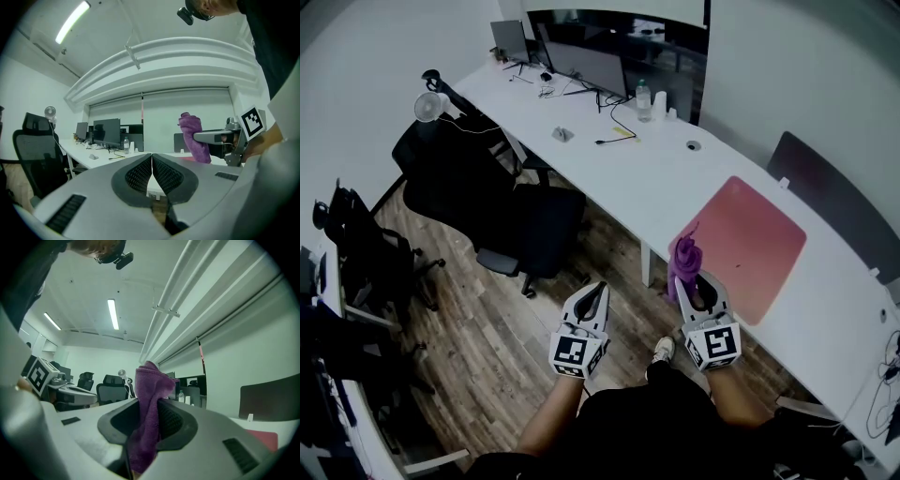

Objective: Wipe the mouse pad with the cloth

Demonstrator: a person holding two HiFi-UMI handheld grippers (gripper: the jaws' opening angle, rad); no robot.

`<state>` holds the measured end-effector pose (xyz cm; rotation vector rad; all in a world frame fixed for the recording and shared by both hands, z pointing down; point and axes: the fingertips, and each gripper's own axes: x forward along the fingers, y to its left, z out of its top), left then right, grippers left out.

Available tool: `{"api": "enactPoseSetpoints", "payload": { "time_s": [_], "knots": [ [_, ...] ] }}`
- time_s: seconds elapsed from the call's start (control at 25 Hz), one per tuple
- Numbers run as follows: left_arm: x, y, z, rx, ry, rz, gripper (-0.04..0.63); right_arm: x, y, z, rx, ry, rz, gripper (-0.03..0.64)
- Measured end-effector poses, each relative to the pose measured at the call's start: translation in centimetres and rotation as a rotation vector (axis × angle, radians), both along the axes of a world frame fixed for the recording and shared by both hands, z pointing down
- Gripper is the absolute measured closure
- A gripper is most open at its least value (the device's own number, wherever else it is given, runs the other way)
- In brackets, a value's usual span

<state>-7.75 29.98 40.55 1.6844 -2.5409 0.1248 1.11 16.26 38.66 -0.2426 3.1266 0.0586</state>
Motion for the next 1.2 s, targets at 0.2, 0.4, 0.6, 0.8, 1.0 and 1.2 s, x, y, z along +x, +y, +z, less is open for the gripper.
{"api": "enactPoseSetpoints", "payload": {
  "time_s": [0.2, 0.4, 0.6, 0.8, 1.0, 1.2],
  "knots": [
    [-1.8, -4.5, -0.2, -0.019, 0.013, 0.019, 0.572, -1.7, -3.5, 0.9, -0.029, 0.041, -0.020, 0.503],
    [-2.9, -9.8, 0.8, -0.049, 0.016, 0.043, 0.572, -2.6, -8.4, 2.9, -0.049, 0.074, -0.005, 0.503],
    [-4.0, -14.2, 0.7, -0.049, 0.027, 0.063, 0.572, -2.9, -12.2, 4.5, -0.081, 0.092, 0.023, 0.503],
    [-3.1, -17.6, 0.3, -0.057, 0.022, 0.117, 0.572, -2.1, -15.2, 4.1, -0.084, 0.080, 0.061, 0.503],
    [-3.0, -20.6, 0.9, -0.079, 0.019, 0.169, 0.572, -1.2, -18.1, 3.9, -0.085, 0.067, 0.112, 0.503],
    [-5.2, -23.3, 1.6, -0.052, 0.026, 0.187, 0.572, -1.0, -20.5, 4.4, -0.067, 0.080, 0.180, 0.503]
  ]
}}
